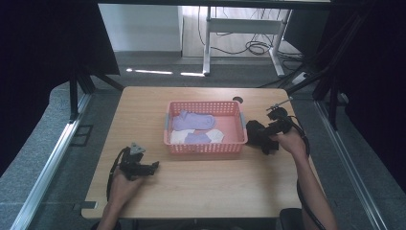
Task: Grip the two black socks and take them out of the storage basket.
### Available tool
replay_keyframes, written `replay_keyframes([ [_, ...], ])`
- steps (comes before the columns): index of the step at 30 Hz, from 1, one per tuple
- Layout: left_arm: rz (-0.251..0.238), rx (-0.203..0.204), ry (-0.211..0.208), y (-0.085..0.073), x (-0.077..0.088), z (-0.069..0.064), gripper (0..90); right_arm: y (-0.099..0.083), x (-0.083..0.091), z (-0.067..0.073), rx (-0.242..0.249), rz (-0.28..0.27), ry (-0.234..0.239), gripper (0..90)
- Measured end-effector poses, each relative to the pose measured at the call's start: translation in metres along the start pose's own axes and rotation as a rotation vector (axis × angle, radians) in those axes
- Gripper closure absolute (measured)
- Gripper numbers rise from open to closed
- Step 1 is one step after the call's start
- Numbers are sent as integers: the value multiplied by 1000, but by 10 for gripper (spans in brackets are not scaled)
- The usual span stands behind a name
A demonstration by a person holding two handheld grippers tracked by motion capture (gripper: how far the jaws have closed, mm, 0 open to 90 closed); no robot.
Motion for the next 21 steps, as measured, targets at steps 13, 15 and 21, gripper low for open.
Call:
replay_keyframes([
  [13,-1,0,1,0,0,0,126,-3,24,16,25,-39,-1,214],
  [15,0,0,1,0,0,0,126,-5,28,19,33,-43,2,208],
  [21,-1,1,1,0,0,0,127,-9,35,29,60,-44,11,197],
])
Point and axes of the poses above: each handheld gripper's, and its own axes: x roughly backward along the jaws, y roughly out of its top, z roughly to its left, the point moved 2 cm from there along -x, roughly forward along the jaws, and after that the axes turned 2 degrees about -y, right-handed, at the moved point
